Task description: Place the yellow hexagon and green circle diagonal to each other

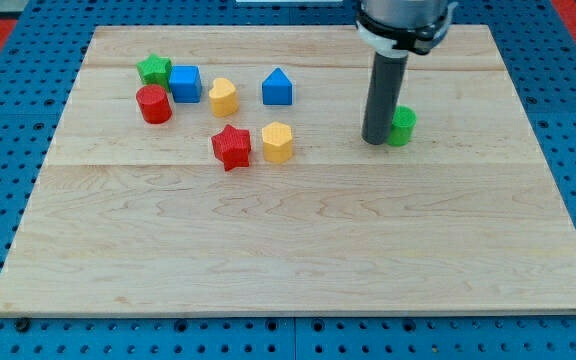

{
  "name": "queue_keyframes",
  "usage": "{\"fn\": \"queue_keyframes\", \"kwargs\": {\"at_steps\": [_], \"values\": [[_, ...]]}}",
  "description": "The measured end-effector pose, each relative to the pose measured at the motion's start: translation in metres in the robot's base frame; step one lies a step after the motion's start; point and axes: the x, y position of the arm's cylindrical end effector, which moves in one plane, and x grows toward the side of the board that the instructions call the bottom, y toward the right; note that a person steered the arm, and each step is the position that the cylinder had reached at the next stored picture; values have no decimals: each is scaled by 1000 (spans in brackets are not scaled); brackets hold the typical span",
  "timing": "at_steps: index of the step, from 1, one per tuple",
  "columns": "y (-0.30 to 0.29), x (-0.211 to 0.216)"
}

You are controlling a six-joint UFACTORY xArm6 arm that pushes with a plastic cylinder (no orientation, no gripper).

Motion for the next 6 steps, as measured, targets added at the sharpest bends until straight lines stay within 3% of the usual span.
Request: {"fn": "queue_keyframes", "kwargs": {"at_steps": [4,6], "values": [[88,23],[13,-22]]}}
